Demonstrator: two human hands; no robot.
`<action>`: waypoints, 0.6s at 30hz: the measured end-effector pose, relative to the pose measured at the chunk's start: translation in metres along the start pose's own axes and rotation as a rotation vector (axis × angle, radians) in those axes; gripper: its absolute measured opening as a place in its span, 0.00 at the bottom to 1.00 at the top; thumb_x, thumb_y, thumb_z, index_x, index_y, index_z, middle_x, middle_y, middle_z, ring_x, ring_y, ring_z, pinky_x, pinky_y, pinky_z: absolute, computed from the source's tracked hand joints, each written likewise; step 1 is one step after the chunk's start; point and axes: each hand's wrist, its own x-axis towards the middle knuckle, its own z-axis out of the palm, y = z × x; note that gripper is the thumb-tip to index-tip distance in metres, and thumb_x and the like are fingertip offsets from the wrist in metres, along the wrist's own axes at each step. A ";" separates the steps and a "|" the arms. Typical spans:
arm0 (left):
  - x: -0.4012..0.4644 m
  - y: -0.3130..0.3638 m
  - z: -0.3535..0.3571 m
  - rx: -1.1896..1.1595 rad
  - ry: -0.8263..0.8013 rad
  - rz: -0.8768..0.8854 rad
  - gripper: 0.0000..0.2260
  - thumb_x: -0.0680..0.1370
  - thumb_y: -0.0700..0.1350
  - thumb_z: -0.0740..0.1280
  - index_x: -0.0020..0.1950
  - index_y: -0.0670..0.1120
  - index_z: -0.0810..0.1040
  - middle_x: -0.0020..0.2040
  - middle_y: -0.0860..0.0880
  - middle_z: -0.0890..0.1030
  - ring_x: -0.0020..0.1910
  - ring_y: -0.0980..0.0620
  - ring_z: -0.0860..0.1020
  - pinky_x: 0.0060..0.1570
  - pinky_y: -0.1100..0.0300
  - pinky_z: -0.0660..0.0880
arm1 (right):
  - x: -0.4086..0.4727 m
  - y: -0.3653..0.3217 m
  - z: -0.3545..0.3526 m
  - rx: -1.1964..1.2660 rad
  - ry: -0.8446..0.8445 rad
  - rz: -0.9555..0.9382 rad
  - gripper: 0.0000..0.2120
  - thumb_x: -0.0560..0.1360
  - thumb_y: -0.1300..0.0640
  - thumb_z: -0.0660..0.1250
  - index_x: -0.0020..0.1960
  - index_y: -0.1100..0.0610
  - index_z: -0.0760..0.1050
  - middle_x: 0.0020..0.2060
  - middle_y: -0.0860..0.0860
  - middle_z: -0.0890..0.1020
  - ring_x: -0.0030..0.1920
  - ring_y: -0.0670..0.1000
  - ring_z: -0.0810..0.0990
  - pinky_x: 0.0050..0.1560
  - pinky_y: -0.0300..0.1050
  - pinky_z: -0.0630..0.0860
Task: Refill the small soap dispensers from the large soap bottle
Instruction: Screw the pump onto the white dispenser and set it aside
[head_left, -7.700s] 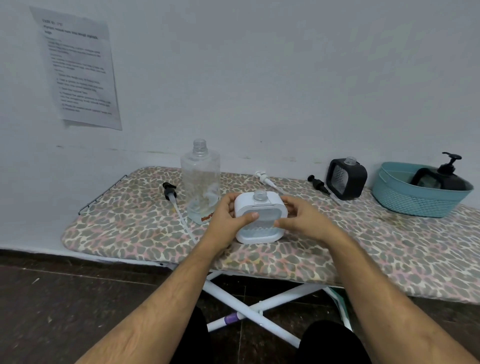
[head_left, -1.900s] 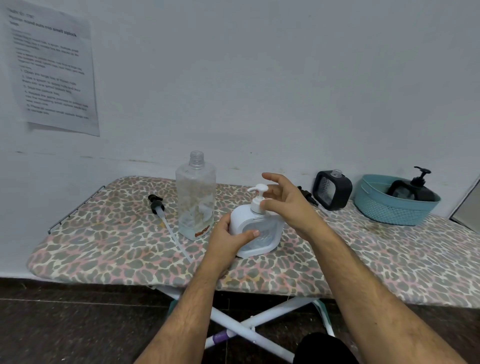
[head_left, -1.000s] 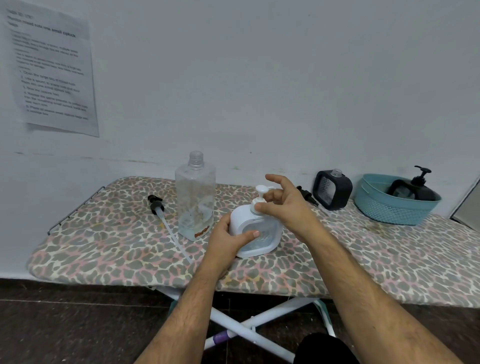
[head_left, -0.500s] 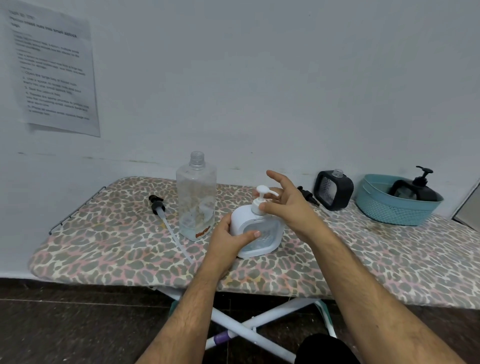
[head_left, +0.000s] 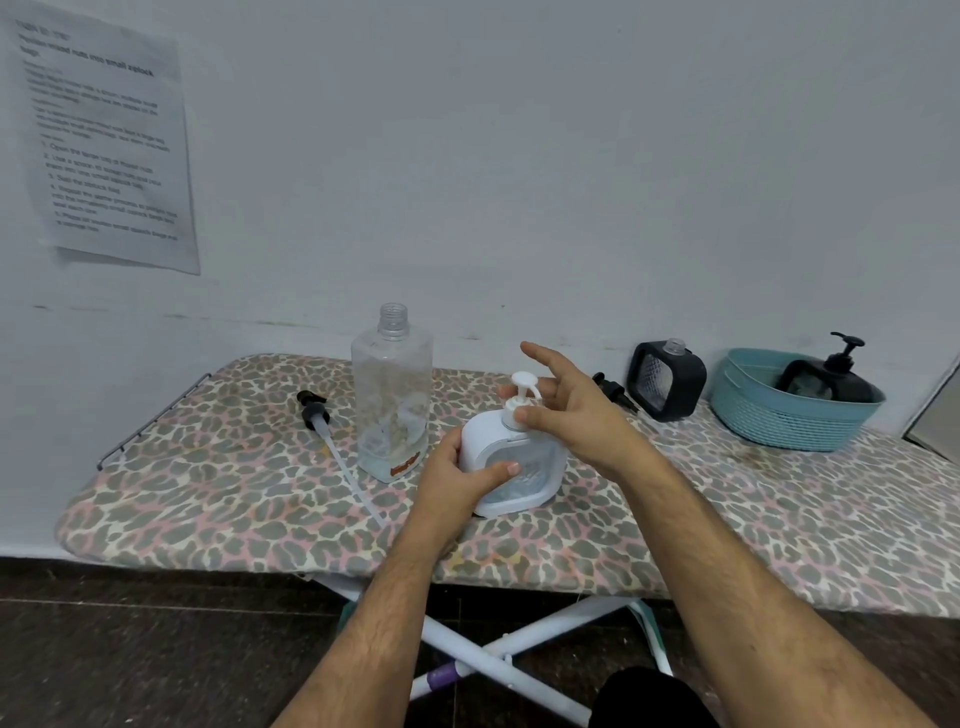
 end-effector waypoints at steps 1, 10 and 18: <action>0.000 0.000 0.000 0.000 0.000 0.002 0.30 0.60 0.53 0.80 0.60 0.53 0.78 0.54 0.49 0.84 0.53 0.47 0.83 0.55 0.42 0.80 | -0.001 0.000 0.000 0.034 -0.027 0.011 0.34 0.76 0.66 0.70 0.76 0.49 0.62 0.55 0.51 0.85 0.57 0.50 0.83 0.59 0.45 0.77; 0.001 -0.001 0.000 -0.006 0.007 0.000 0.30 0.60 0.53 0.80 0.60 0.54 0.78 0.54 0.48 0.84 0.53 0.46 0.83 0.55 0.41 0.79 | 0.000 -0.004 0.001 -0.128 0.094 -0.004 0.28 0.70 0.62 0.77 0.65 0.47 0.70 0.47 0.45 0.87 0.52 0.46 0.84 0.59 0.49 0.77; -0.001 0.000 0.000 -0.013 -0.005 -0.009 0.32 0.59 0.54 0.81 0.62 0.52 0.78 0.55 0.47 0.84 0.53 0.47 0.83 0.55 0.42 0.80 | -0.005 0.000 0.000 -0.018 -0.027 -0.008 0.22 0.75 0.66 0.71 0.65 0.50 0.73 0.54 0.46 0.85 0.59 0.47 0.82 0.62 0.49 0.77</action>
